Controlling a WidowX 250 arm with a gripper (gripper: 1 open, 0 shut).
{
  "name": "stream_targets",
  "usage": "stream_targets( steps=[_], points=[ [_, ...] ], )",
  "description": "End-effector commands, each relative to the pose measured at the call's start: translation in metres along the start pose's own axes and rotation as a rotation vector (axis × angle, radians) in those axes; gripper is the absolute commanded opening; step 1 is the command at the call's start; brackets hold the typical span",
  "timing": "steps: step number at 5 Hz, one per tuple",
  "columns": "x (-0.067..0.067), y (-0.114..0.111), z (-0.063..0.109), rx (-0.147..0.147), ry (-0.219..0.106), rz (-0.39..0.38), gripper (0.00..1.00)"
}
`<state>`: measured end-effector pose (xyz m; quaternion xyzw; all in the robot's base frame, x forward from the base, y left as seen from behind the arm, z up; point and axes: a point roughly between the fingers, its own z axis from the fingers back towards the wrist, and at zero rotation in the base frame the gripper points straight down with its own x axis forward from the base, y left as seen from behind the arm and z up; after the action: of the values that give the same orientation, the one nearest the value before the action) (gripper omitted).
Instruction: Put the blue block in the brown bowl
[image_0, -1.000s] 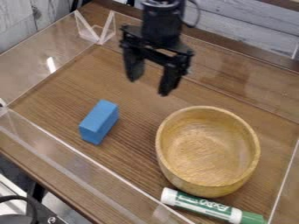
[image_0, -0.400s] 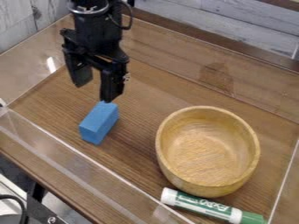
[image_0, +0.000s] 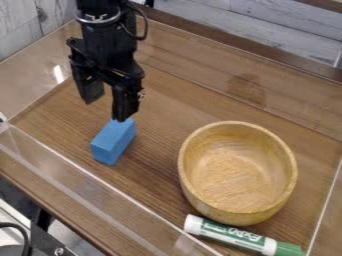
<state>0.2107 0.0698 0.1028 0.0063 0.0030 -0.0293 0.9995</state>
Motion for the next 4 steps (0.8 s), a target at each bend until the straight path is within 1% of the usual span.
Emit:
stream_targets(
  steps=[1, 3, 4],
  points=[
    [0.002, 0.005, 0.001, 0.008, -0.025, 0.010, 1.00],
    [0.002, 0.008, -0.013, -0.002, -0.029, -0.001, 1.00],
    [0.004, 0.011, -0.021, -0.010, -0.042, -0.013, 1.00]
  ],
)
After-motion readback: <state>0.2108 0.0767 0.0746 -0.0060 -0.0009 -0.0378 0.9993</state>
